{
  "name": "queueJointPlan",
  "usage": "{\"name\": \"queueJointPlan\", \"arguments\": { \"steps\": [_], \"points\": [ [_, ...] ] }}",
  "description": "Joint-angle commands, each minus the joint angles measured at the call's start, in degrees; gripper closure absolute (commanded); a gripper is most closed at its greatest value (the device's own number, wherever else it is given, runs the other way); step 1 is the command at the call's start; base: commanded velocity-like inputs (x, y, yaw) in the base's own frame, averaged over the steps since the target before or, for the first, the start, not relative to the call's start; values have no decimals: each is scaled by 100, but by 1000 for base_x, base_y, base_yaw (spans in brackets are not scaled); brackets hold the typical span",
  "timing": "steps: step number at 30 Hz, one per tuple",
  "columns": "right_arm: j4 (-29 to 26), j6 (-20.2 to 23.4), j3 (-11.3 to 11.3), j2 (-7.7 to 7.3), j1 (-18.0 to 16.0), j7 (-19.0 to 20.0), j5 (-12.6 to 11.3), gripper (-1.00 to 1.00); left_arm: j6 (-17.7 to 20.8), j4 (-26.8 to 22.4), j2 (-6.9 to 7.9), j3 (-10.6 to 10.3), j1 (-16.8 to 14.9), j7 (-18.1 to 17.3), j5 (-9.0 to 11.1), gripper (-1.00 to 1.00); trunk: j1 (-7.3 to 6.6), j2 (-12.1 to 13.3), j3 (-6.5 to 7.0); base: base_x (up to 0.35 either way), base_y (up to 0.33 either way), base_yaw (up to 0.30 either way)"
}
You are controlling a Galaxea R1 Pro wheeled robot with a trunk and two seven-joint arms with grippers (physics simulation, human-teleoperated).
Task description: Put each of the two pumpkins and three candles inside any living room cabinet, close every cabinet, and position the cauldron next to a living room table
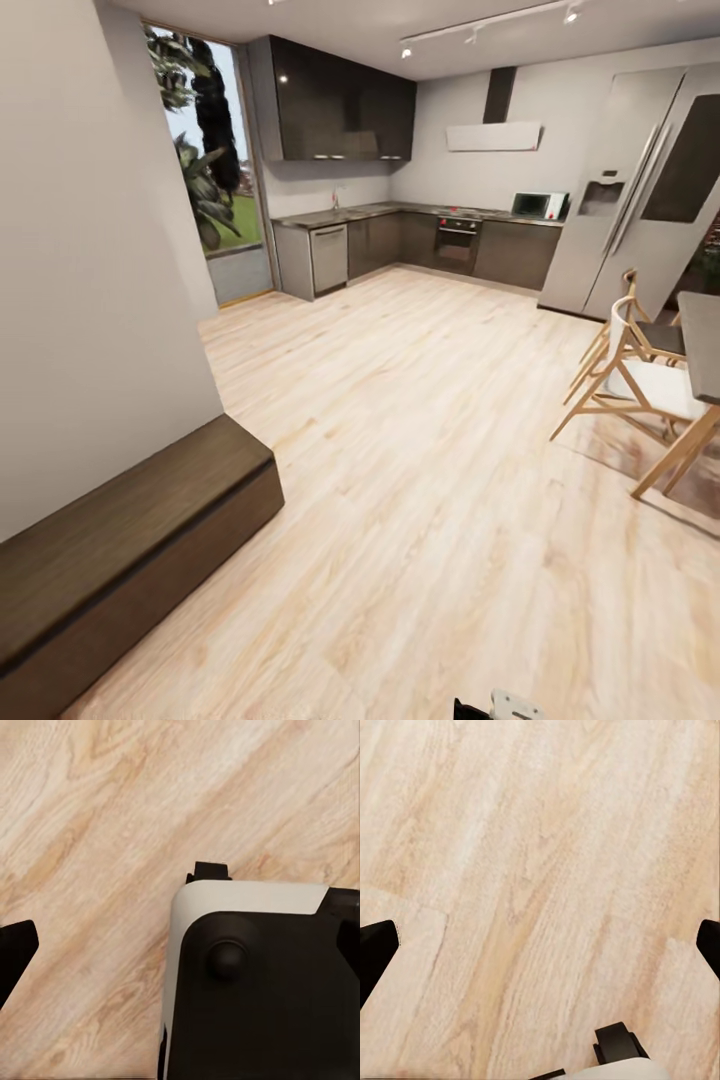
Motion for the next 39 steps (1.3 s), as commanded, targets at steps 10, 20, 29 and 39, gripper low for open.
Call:
{"name": "queueJointPlan", "arguments": {
  "steps": [10,20,29,39],
  "points": [
    [21,-27,48,6,-8,-13,-25,-100,-15,1,-1,-54,-3,9,41,-100,0,-4,-44,0,0,269],
    [18,-27,48,13,-9,-13,-18,-100,-15,1,0,-59,-3,7,43,-100,0,-4,-85,0,0,265],
    [19,-27,48,13,-8,-13,-16,-100,-13,8,13,-51,-3,31,67,-100,0,-4,-124,0,0,259],
    [24,-27,48,5,-8,-13,-19,-100,-6,75,37,-39,-3,35,121,-100,0,-4,-169,0,0,254]
  ]
}}
